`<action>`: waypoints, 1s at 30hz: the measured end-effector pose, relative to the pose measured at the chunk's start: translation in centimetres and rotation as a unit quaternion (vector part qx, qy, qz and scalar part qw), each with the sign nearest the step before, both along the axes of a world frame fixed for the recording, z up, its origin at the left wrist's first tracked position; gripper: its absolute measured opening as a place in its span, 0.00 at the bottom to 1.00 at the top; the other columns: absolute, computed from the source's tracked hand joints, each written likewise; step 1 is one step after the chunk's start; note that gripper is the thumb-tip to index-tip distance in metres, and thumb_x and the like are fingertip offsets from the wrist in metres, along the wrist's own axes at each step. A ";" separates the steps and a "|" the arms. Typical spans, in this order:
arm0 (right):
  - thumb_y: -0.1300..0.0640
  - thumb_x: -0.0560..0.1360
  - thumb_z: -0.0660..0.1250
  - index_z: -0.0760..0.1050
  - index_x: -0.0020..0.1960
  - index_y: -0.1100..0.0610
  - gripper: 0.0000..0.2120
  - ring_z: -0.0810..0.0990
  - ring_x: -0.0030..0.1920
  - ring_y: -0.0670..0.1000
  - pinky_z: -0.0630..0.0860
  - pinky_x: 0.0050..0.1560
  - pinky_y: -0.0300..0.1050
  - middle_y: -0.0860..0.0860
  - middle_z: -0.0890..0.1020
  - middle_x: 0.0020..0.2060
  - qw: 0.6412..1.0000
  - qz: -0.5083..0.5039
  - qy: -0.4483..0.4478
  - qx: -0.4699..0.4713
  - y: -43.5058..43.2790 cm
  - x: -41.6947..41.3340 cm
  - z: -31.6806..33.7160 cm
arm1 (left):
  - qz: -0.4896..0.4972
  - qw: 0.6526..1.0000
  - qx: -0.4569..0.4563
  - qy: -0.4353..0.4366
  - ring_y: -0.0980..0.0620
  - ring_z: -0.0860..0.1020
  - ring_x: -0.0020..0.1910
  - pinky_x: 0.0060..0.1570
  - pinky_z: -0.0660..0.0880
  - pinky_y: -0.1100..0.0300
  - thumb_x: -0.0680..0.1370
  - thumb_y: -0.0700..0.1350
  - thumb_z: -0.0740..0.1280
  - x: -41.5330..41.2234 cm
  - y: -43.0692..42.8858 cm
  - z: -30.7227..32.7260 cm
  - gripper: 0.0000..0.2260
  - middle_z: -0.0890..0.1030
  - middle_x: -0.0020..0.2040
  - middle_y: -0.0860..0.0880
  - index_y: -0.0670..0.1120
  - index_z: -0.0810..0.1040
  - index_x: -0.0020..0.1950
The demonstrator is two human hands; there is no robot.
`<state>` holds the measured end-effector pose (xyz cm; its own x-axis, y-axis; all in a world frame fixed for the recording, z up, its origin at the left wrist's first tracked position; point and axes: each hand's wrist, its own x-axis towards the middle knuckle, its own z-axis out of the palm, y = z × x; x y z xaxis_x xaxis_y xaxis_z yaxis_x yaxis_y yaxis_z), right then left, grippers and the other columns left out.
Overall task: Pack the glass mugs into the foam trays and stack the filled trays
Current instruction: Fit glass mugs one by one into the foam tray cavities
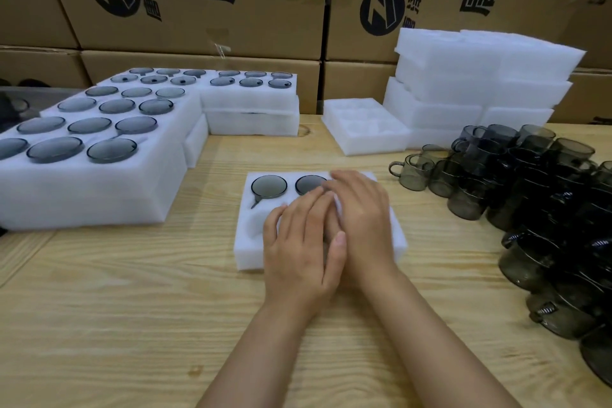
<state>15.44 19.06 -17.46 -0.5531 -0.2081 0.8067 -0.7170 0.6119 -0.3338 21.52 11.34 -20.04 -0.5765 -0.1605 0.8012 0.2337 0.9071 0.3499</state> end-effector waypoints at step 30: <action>0.68 0.74 0.64 0.68 0.63 0.68 0.18 0.72 0.58 0.69 0.72 0.51 0.56 0.64 0.66 0.63 0.870 -0.359 -0.300 0.154 12.4 -14.3 5.0 | -0.002 1.000 0.016 0.010 0.49 0.80 0.46 0.53 0.69 0.54 0.77 0.44 0.59 -0.4 0.1 -0.4 0.14 0.82 0.46 0.50 0.40 0.80 0.55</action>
<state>1.13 31.47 -12.43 -0.9320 0.2097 0.2957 0.1336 0.9570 -0.2576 21.12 11.40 -20.48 -0.5614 -0.1837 0.8069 0.2445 0.8947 0.3738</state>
